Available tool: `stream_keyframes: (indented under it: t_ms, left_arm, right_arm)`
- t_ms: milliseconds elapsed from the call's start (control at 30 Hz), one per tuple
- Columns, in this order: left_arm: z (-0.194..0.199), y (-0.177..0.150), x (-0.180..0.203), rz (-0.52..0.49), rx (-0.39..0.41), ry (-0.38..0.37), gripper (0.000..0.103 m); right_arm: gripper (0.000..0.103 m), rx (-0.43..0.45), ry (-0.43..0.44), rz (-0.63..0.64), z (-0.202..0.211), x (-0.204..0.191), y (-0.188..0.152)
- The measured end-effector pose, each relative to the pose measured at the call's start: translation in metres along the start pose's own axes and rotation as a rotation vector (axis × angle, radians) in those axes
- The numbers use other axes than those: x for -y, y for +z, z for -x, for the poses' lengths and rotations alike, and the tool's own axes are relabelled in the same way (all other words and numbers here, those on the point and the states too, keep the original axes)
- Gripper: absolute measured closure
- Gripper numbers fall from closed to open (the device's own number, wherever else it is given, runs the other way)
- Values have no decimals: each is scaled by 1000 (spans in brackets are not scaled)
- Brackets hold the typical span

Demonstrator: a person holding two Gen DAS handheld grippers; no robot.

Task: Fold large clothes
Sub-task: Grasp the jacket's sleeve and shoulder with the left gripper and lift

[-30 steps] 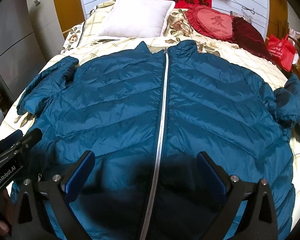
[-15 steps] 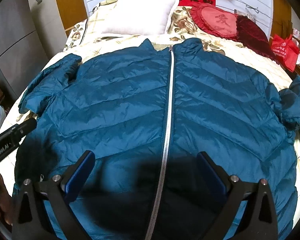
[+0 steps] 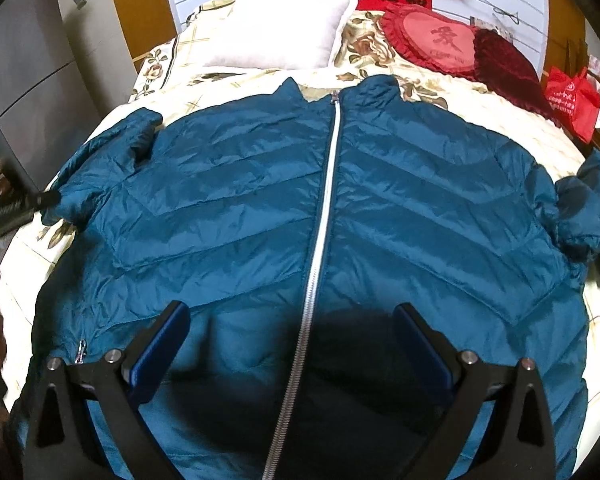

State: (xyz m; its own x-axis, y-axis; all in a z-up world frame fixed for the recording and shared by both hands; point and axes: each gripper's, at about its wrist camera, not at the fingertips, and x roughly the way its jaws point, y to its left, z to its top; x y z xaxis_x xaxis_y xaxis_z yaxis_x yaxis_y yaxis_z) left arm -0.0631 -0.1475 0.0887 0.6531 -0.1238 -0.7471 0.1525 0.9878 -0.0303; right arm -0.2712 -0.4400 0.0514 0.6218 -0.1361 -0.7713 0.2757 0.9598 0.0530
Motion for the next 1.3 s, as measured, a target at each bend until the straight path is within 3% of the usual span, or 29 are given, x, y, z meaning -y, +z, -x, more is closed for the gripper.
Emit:
stream_keyframes:
  t_ms: [200,533,600,633,667,733,833,1000,1300]
  left_arm:
    - [-27,38,-16,-20,10,10,14]
    - [-100,60,-27,-73,-88,148,14]
    - [-109,62,-27,-84,-91,159,25]
    - [-113,61,-27,-84,-99,155,38]
    - [-115,61,-29,-74,-102,142,50]
    - [-112,62,-35,-38,-80,96,60]
    - [-96,64,-39,3,-45,-1,68]
    - [-52,66,-44,98,-6,-184,69]
    - [45,59,16,17,76,-441,69]
  right_arm:
    - [0,-25,11,-18,-9,9,-4]
    - [0,-51,40,-14,-21,4,-3]
    - [0,-57,40,-11,-24,3,-3]
    - [0,-59,39,-11,-25,2,-3]
    - [0,-51,41,1,-26,1,-3]
    - [0,-52,43,-3,-27,1,-3]
    - [0,-54,48,-10,-27,1,-4]
    - [0,-53,55,-40,-19,8,-4]
    - [0,0,11,-81,18,31,-4]
